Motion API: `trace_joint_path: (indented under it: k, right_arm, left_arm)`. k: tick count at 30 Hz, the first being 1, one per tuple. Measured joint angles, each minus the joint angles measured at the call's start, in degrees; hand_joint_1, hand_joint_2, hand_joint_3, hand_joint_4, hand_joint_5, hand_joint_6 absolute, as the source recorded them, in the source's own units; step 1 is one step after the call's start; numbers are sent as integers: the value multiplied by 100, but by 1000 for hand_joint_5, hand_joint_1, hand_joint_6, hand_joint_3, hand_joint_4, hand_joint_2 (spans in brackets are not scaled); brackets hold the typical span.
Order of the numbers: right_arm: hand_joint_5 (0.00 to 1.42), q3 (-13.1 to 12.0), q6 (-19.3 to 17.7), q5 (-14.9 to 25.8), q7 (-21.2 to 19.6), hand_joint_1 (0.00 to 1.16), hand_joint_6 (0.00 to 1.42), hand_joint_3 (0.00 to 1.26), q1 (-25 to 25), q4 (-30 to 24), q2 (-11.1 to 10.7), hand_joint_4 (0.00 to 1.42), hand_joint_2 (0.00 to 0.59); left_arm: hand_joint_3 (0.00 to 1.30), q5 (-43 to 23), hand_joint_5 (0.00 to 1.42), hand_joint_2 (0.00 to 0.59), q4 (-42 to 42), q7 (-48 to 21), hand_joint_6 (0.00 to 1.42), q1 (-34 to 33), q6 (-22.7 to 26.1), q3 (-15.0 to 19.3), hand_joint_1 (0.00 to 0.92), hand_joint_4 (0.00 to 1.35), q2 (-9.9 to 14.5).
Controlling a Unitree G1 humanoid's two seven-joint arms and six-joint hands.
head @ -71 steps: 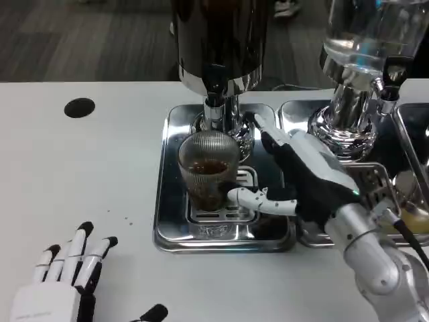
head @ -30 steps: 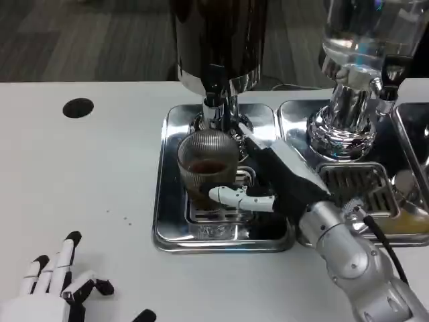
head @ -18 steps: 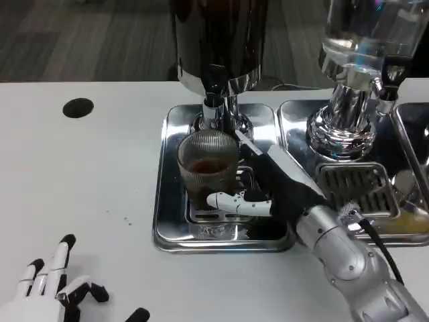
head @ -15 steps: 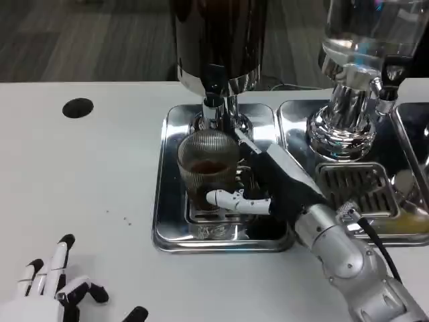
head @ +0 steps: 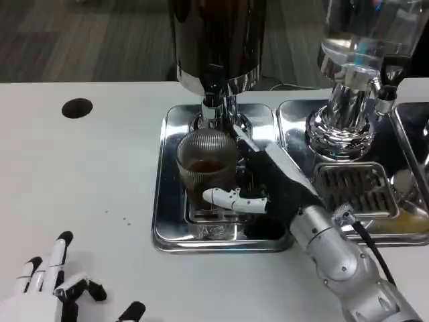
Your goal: Grasp the cup under the faucet to collect the drink, then remove the cup.
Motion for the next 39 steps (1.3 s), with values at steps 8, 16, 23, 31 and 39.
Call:
trace_joint_path:
  k: [8,16,23,31,39]
  right_arm:
    - [153,7,-248,-2,-224,675,144,91,-1,123,50,186,169]
    - [215,8,-377,-5,-398,697,169,214,-21,346,106,281,164]
    - [310,-10,-502,-4,-606,735,230,367,-83,529,143,414,176]
    - [430,-78,-615,-11,-874,787,312,526,-73,632,222,572,190]
    - [571,-172,-922,-37,-1210,825,400,667,181,626,192,719,192]
  left_arm:
    - [729,-33,177,161,104,0,143,-13,-2,0,0,28,0]
    - [735,-194,177,163,106,1,143,0,-56,62,0,37,0]
    - [743,-224,187,156,114,4,133,3,-143,151,0,40,3]
    - [744,-282,188,158,143,4,130,0,-245,175,0,40,3]
    - [744,-291,188,158,153,5,130,-10,-271,176,0,40,1]
